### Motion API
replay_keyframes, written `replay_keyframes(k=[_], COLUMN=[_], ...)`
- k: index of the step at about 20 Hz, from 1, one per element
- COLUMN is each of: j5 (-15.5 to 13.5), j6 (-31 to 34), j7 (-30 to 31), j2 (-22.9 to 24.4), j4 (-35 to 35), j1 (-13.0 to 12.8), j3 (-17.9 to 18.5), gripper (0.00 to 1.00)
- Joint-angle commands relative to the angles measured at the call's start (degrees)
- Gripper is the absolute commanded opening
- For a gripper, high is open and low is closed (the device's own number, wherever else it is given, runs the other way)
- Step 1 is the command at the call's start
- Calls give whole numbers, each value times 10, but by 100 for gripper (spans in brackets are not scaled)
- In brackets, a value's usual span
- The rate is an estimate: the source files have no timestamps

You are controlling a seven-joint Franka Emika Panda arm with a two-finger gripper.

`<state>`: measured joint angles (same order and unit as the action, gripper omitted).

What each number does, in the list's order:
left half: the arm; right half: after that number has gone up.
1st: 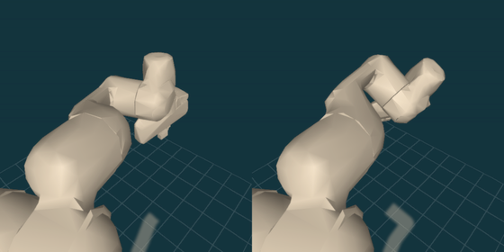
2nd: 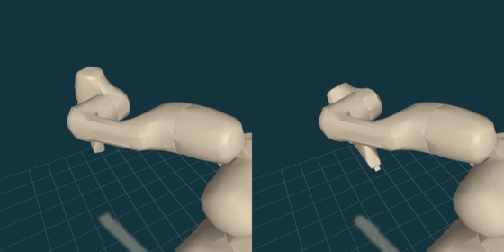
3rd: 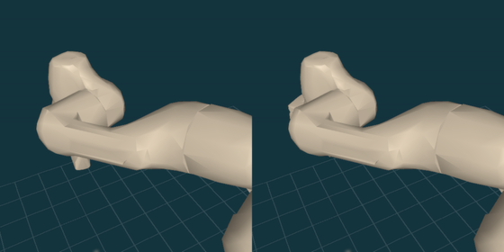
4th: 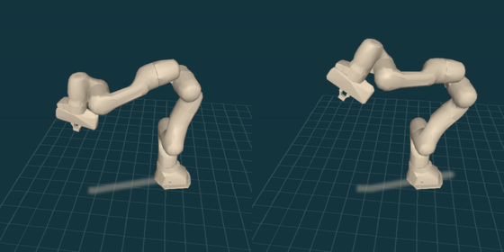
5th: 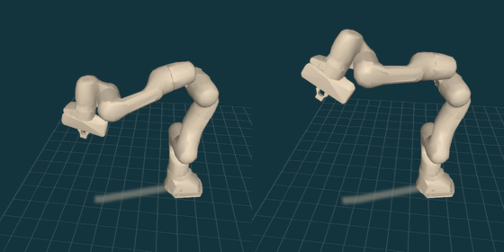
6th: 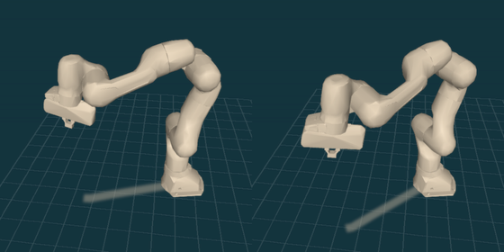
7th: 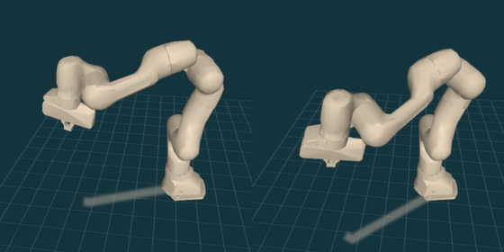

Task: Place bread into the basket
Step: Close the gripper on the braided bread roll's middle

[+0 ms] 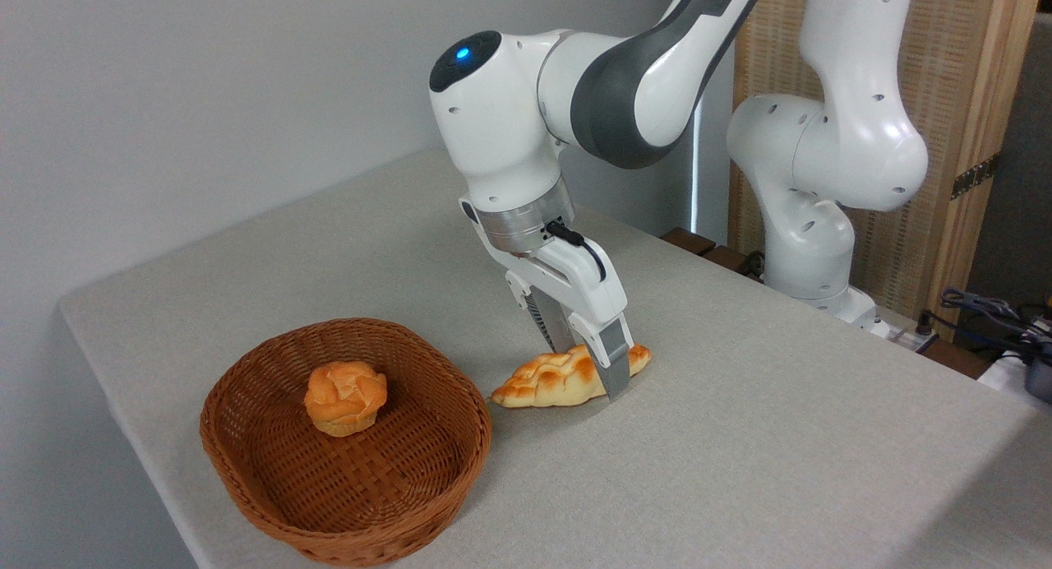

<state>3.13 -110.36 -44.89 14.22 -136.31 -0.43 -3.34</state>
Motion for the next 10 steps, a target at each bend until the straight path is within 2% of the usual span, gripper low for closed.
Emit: replay_keyframes(k=[1,3,7,10], j5=[14,14,14,13], j6=[-14,-14,-13,-13], j7=[-13,-14,-33,-36], j2=[-2,-2,-2,-2], j4=[-9,-9,-9,-8], j1=[-3,-3,-3,-3], j3=[4,4,4,4], gripper=[69,58,52,40])
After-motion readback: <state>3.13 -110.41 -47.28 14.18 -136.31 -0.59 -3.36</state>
